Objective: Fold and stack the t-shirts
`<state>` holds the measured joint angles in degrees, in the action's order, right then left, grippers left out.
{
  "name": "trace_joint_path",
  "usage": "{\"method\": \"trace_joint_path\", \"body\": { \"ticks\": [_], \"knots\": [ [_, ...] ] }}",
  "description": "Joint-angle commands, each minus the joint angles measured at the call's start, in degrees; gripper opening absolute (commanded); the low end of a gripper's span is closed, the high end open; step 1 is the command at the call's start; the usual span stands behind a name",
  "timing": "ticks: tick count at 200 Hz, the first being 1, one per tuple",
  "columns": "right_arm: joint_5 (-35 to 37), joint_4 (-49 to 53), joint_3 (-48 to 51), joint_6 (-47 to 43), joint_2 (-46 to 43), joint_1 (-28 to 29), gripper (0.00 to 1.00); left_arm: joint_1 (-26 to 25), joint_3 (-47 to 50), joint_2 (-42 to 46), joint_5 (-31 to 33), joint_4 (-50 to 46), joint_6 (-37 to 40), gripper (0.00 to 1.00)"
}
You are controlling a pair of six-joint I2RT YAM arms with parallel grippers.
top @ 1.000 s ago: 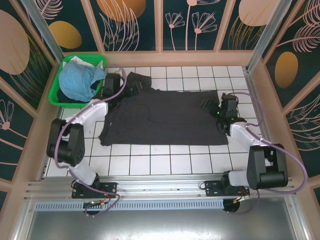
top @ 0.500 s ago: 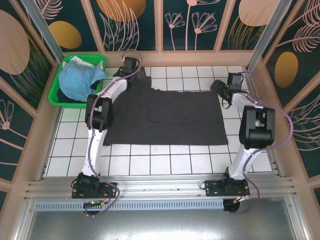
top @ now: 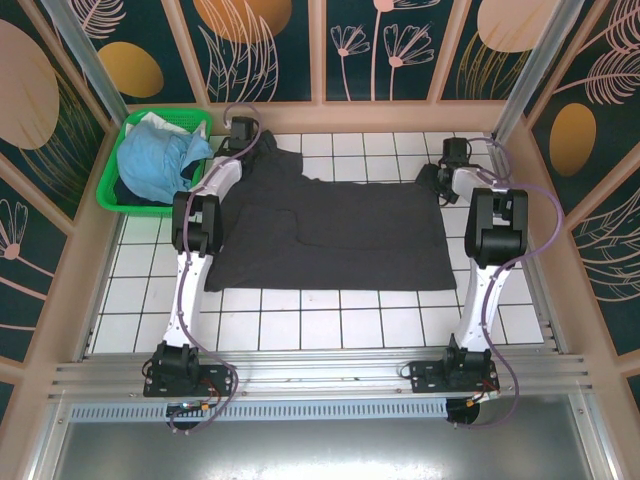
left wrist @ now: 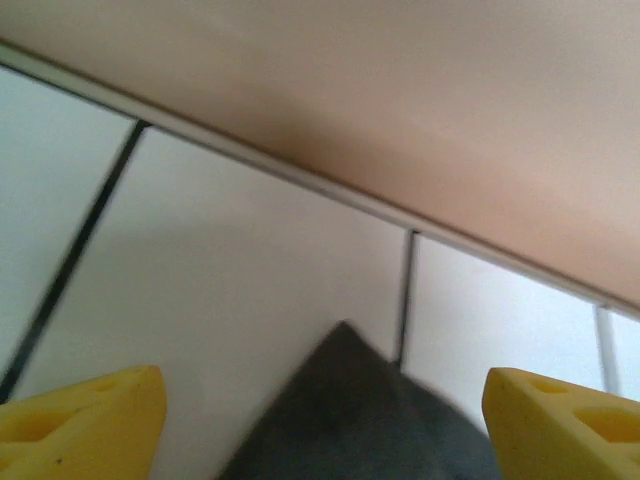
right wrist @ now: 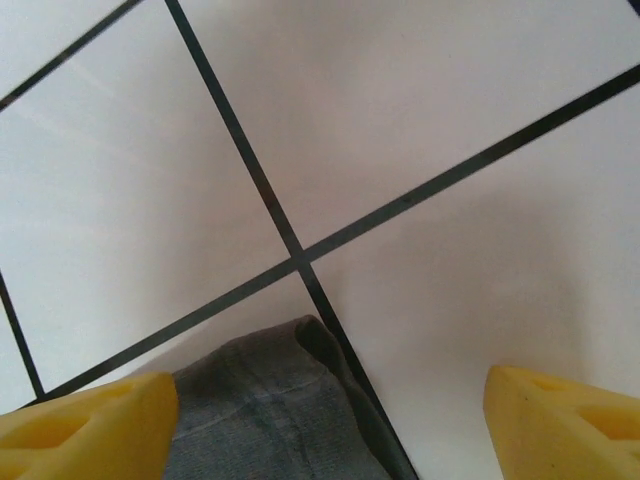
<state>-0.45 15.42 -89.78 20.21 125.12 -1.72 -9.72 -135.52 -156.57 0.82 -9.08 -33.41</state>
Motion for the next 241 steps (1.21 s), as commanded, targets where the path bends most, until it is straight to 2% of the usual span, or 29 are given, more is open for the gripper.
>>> {"method": "trace_joint_path", "body": {
  "ticks": [1,20,55,71,86,115,129,143,166,178,199,219,241],
  "knots": [
    [-0.39,3.07,-2.36,-0.30,2.53,0.23,0.80,-0.48,-1.27,-2.51,-2.37,0.65,-3.82,0.80],
    [-1.48,5.19,-5.71,0.10,4.55,0.35,0.78,-0.48,-0.89,-3.02,-1.81,1.19,-4.99,0.76],
    [-2.00,6.11,-8.71,0.18,6.80,0.91,0.73,-0.39,-2.34,-4.37,-3.70,1.39,-6.16,0.55],
    [-2.98,5.31,-8.58,0.18,6.90,0.95,0.65,-0.39,-2.38,-4.36,-4.32,1.35,-5.64,0.43],
    [-4.33,4.60,-8.30,0.10,6.55,1.01,0.59,-0.38,-2.54,-4.33,-5.58,0.82,-4.25,0.37],
    [-7.41,4.97,-8.79,-0.07,4.96,1.17,0.40,-0.47,-2.46,-3.49,-7.36,-3.46,0.78,0.25],
    [-7.98,4.93,-8.44,-0.17,3.28,1.26,0.32,-0.47,-2.81,-2.51,-6.10,-7.03,3.43,0.17],
    [-8.16,4.79,-7.85,-0.34,1.57,1.36,0.26,-0.74,-1.98,-0.77,-3.42,-9.37,6.66,0.14],
    [-7.75,3.85,-6.31,-0.26,-1.05,1.36,0.15,-0.68,2.40,3.12,-2.58,-7.21,8.70,0.00],
    [-7.55,3.65,-5.87,-0.26,-1.99,1.36,0.08,-0.65,2.95,4.39,-2.38,-6.56,9.14,0.00],
    [-7.42,3.58,-5.03,-0.43,-3.30,1.23,0.03,-0.66,2.81,7.08,-1.35,-5.92,9.20,0.00],
    [-7.11,2.73,-3.39,-0.35,-4.97,1.11,0.01,-0.63,3.92,11.26,-1.43,-3.43,7.11,0.00],
    [-6.94,1.69,-1.20,-0.37,-7.25,1.01,0.00,-0.66,10.91,18.49,-1.26,2.29,6.07,0.00]
  ]
}}
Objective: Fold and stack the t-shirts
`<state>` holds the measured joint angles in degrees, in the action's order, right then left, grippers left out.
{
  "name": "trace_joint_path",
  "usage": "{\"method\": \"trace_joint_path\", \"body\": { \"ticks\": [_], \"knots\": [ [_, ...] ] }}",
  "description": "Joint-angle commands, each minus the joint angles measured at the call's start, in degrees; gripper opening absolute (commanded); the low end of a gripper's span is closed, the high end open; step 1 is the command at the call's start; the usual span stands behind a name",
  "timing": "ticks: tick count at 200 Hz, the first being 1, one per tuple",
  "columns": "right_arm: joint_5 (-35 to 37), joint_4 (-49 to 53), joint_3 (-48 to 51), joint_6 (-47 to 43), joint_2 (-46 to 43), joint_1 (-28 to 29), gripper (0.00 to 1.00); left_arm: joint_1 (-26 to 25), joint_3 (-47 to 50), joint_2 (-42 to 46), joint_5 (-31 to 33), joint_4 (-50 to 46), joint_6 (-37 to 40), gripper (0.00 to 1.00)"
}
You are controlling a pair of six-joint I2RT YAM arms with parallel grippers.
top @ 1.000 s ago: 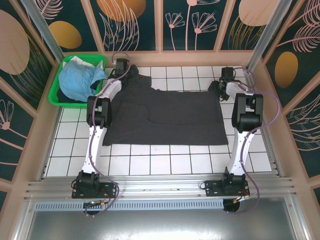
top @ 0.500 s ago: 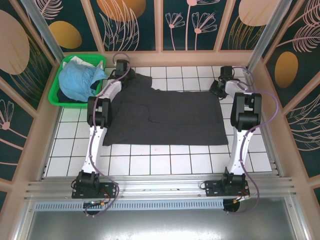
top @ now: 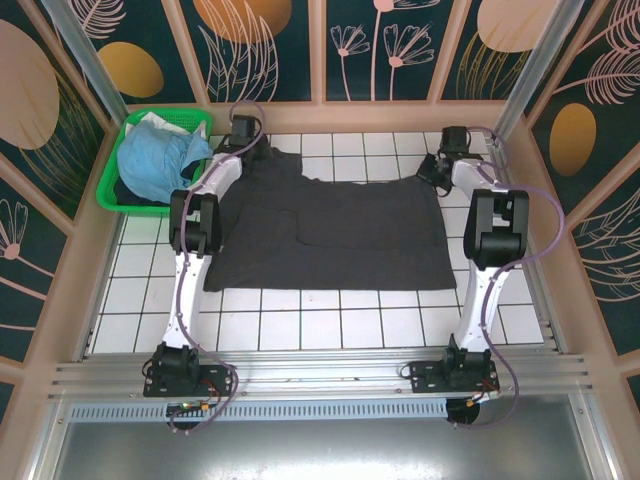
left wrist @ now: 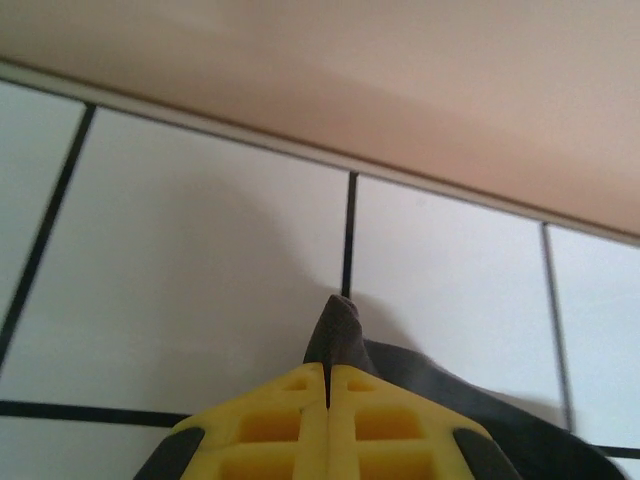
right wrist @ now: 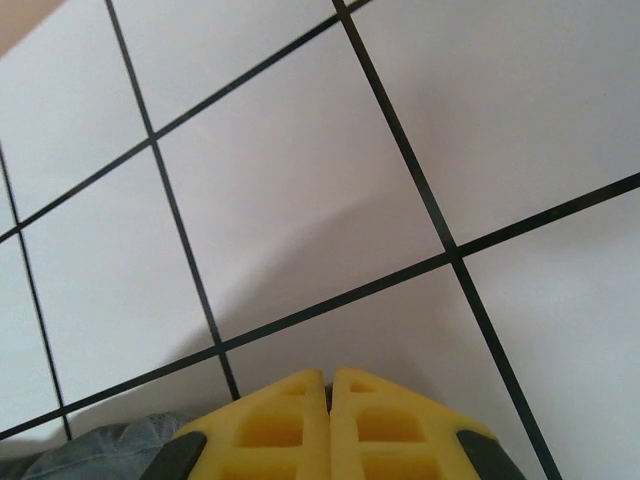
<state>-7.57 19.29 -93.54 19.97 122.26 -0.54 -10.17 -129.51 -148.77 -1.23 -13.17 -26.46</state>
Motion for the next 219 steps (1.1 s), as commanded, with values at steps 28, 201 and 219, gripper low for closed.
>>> {"method": "trace_joint_path", "body": {
  "ticks": [28,201,219],
  "knots": [
    [-0.34,-4.38,6.71,-0.28,-7.56,-0.86,0.00,-0.19,15.16,19.12,-0.82,11.56,-0.04,0.00],
    [-12.63,-20.42,35.64,1.61,-22.56,-9.41,0.00,-0.17,78.81,65.75,0.92,30.62,-2.47,0.00],
    [-13.44,-20.96,36.47,1.98,-22.15,-9.90,0.00,-0.19,84.28,69.31,0.87,32.34,-3.72,0.00]
  ]
}}
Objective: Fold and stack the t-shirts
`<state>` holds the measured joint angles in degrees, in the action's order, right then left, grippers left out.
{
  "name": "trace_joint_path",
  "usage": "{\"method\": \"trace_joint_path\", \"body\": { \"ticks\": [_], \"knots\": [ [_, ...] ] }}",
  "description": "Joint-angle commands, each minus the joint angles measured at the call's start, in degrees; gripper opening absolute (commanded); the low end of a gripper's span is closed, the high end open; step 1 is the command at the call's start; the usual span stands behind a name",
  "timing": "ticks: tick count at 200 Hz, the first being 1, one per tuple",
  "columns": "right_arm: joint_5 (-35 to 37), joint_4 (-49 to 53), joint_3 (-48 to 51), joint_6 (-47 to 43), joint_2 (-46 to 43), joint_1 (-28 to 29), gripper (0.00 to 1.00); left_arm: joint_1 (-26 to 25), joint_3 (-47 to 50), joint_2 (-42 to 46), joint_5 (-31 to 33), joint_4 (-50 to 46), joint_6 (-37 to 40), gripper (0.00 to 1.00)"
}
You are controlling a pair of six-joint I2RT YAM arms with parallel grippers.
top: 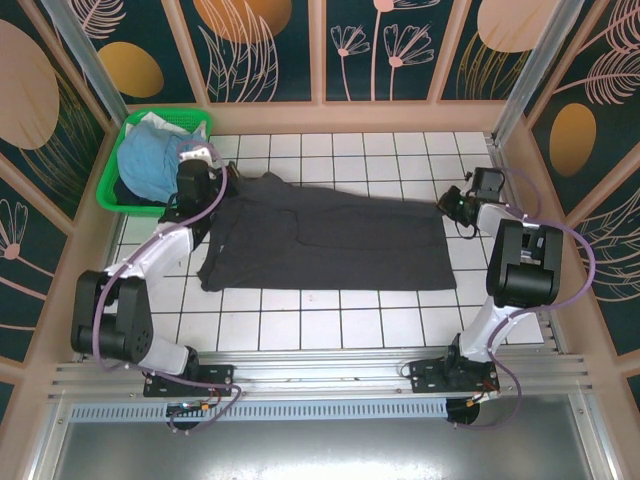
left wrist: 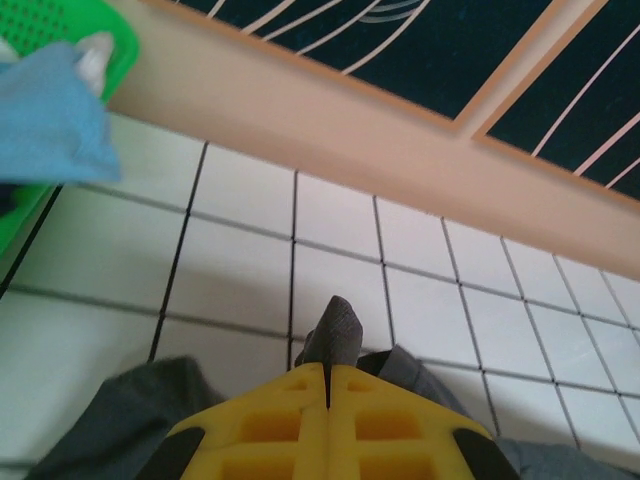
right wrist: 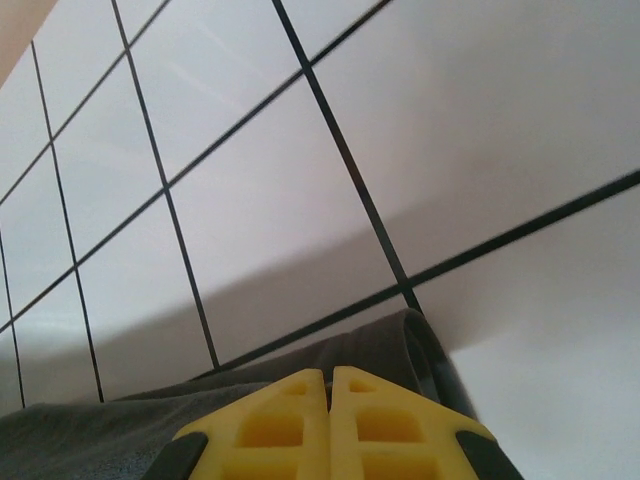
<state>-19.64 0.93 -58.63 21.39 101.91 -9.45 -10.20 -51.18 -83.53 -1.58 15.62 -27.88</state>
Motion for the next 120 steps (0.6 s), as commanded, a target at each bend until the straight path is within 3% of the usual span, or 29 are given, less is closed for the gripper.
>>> {"method": "trace_joint_path", "body": {
  "ticks": [1,120],
  "knots": [
    [-1.50,-2.64,1.62,0.57,-1.80,-1.00,0.00,-0.17,6.32,4.29,1.23,3.59,-2.37,0.00],
    [-1.20,-1.49,5.12,1.40,-5.05,-2.19,0.03,-0.35,22.20,15.32,1.28,-4.27,-7.06,0.00]
  ]
}}
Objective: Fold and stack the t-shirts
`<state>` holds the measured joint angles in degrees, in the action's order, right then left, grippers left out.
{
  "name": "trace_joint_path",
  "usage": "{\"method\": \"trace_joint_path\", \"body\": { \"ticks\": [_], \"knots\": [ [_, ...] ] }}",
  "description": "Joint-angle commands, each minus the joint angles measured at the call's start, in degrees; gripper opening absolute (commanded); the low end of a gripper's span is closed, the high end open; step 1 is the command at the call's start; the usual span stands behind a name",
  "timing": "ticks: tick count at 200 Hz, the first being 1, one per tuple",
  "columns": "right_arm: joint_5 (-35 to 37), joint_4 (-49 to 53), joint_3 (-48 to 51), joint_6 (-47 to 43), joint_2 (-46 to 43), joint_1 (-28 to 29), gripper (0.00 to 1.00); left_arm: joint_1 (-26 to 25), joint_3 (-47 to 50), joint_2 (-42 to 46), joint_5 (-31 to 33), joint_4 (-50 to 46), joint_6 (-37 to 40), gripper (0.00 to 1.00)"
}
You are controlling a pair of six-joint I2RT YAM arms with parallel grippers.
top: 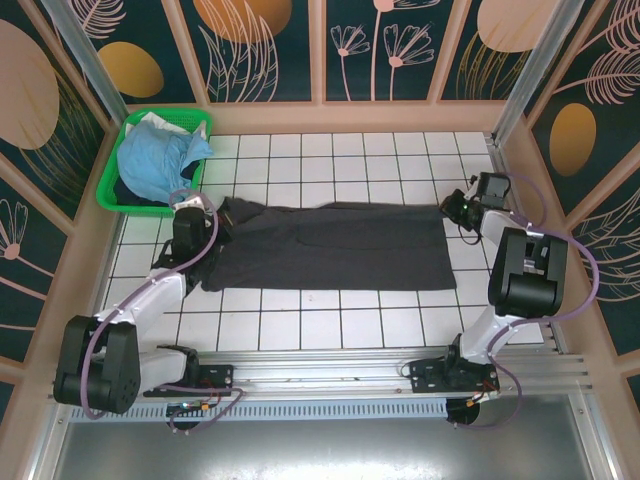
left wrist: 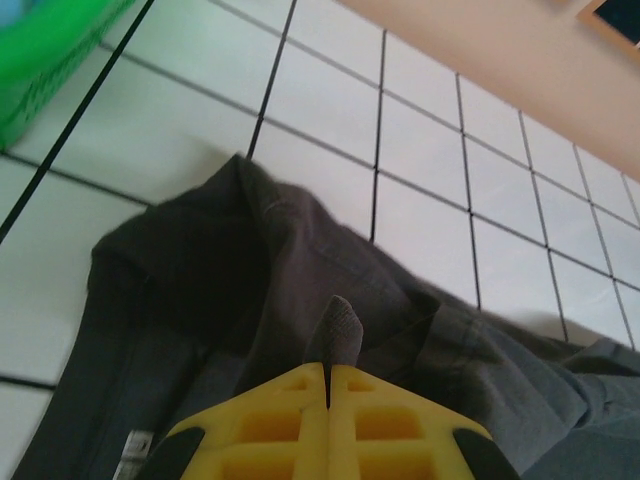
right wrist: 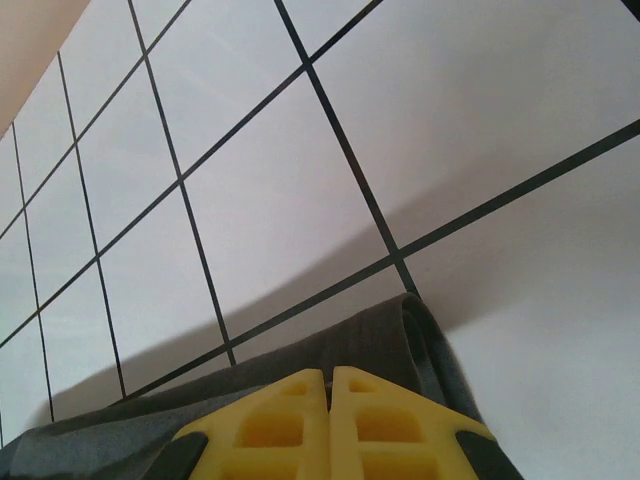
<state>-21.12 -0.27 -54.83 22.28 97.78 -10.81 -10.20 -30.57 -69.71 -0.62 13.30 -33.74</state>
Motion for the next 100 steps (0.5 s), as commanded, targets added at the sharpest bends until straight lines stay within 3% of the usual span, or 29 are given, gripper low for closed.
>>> {"method": "trace_joint_path", "body": {
  "ticks": [1,100],
  "knots": [
    [0.33,-0.23,1.31,0.58,-0.88,-0.86,0.03,-0.31,1.62,1.55,0.25,-2.13,-1.22,0.00],
    [-1.13,-4.33,8.88,2.15,-4.69,-2.71,0.06,-0.88,6.96,3.84,2.04,-6.84,-2.30,0.00]
  ]
}}
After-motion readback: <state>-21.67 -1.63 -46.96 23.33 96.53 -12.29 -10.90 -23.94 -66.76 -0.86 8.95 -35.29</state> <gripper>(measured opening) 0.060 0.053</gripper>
